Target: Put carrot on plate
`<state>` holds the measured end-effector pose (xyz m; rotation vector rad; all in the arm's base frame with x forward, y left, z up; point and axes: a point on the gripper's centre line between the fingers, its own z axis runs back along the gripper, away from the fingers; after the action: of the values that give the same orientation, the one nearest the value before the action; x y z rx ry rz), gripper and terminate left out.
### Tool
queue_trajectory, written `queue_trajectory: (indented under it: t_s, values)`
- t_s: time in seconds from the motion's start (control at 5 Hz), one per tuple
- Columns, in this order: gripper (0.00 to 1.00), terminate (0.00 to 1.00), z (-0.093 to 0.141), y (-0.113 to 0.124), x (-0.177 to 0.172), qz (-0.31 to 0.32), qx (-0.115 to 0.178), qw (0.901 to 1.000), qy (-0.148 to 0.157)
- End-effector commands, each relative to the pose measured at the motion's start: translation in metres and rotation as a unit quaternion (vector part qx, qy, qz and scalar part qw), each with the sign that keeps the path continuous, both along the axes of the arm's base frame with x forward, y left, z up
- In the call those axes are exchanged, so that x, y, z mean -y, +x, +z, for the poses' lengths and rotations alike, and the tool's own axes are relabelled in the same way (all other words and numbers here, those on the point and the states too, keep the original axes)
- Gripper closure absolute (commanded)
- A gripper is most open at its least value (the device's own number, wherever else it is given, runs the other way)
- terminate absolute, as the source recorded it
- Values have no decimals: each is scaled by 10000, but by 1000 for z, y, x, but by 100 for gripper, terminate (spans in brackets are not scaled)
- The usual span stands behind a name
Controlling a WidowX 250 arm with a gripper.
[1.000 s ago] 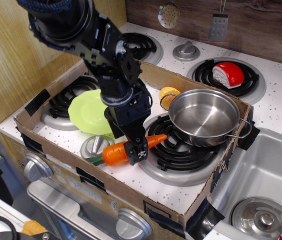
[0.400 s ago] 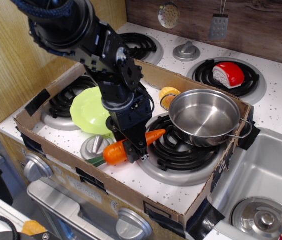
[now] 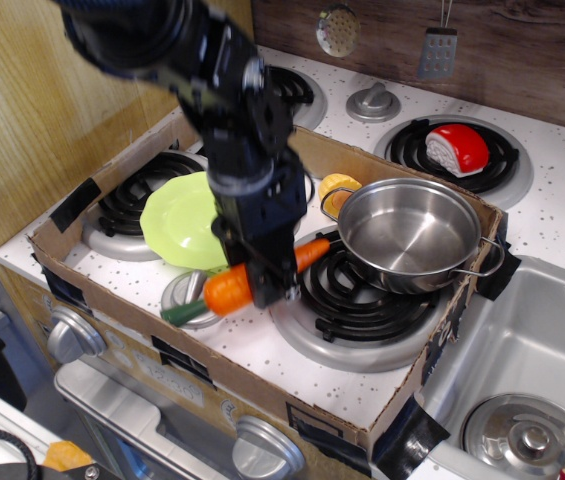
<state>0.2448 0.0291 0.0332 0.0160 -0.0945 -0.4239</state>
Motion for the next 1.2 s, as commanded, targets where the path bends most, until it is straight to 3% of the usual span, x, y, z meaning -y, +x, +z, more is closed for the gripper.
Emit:
queue_trajectory:
  t_s: [0.0, 0.2, 0.4, 0.6, 0.8, 1.0]
  values:
    - [100, 0, 40, 29, -37, -79, 95, 9995, 288]
    - [100, 0, 41, 49, -63, -247, 37, 9993, 261]
    - [100, 0, 38, 63, -78, -310, 185, 9988, 323]
    - [100, 0, 30, 69, -82, -312, 347, 9983, 342]
    - [100, 0, 15, 64, -78, -33, 724, 9966, 400]
    - [100, 0, 10, 61, -75, -16, 860, 9947, 557]
